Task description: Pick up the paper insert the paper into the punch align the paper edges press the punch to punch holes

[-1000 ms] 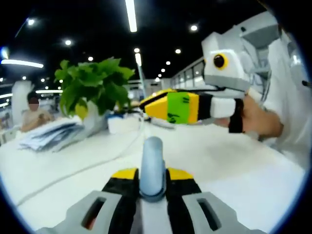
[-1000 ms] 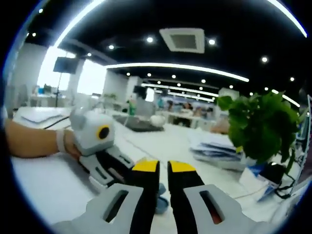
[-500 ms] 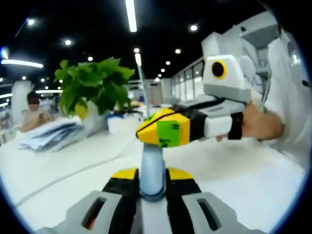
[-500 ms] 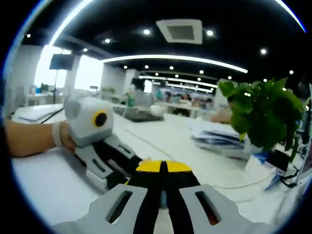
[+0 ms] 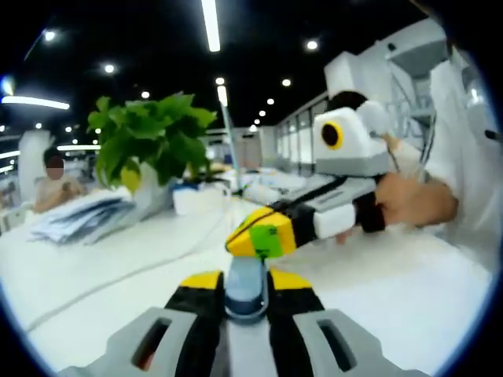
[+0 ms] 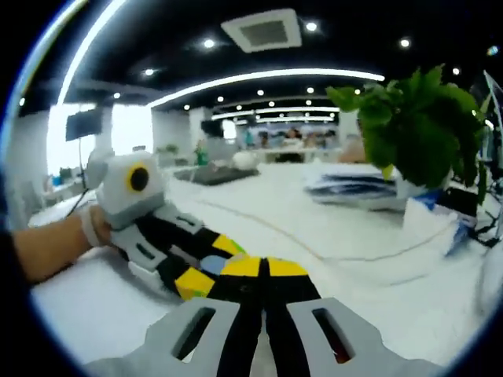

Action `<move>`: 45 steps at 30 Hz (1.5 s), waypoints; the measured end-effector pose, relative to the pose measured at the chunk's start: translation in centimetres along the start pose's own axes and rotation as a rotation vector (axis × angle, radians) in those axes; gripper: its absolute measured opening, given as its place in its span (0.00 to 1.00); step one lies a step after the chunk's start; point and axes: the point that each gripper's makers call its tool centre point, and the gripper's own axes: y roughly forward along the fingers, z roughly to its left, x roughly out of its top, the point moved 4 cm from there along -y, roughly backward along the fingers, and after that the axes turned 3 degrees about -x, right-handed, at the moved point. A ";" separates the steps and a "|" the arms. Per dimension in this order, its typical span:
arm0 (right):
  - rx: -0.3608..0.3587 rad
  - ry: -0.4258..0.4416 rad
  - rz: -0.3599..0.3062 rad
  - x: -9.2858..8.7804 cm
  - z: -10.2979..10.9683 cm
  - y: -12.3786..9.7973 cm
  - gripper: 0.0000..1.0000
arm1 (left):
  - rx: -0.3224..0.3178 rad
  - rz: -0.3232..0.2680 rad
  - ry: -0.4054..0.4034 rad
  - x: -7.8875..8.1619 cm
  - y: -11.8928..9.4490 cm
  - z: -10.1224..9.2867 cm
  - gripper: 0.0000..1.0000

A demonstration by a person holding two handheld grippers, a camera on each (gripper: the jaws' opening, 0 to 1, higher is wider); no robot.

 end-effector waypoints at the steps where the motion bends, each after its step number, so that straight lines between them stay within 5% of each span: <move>1: 0.000 -0.016 -0.011 0.1 -0.2 -0.2 0.01 | 0.000 -0.001 -0.001 0.0 0.0 0.0 0.23; 12: 0.022 -0.017 -0.032 0.5 0.4 0.0 0.02 | 0.001 0.000 -0.007 0.0 -0.1 -0.4 0.24; 17: 0.052 -0.058 -0.071 2.9 1.9 -0.7 0.03 | 0.002 -0.001 -0.013 0.0 0.0 -0.6 0.24; 19: 0.045 -0.154 -0.062 3.2 2.2 -0.4 0.03 | 0.003 -0.001 -0.012 0.1 0.0 -0.6 0.24; 25: 0.096 -0.190 -0.063 3.8 3.0 0.1 0.04 | 0.004 -0.001 -0.013 0.2 0.0 -0.4 0.24; 31: 0.096 -0.273 -0.158 5.2 3.1 -1.1 0.05 | 0.012 -0.009 -0.021 0.3 -0.1 -0.1 0.26; 39: 0.090 -0.234 -0.195 6.0 2.3 -1.8 0.21 | 0.009 -0.121 -0.078 1.8 -0.6 0.3 0.47; 45: 0.175 -0.067 -0.336 8.7 1.7 -4.3 0.29 | 0.020 -0.172 -0.100 3.0 -1.3 0.9 0.54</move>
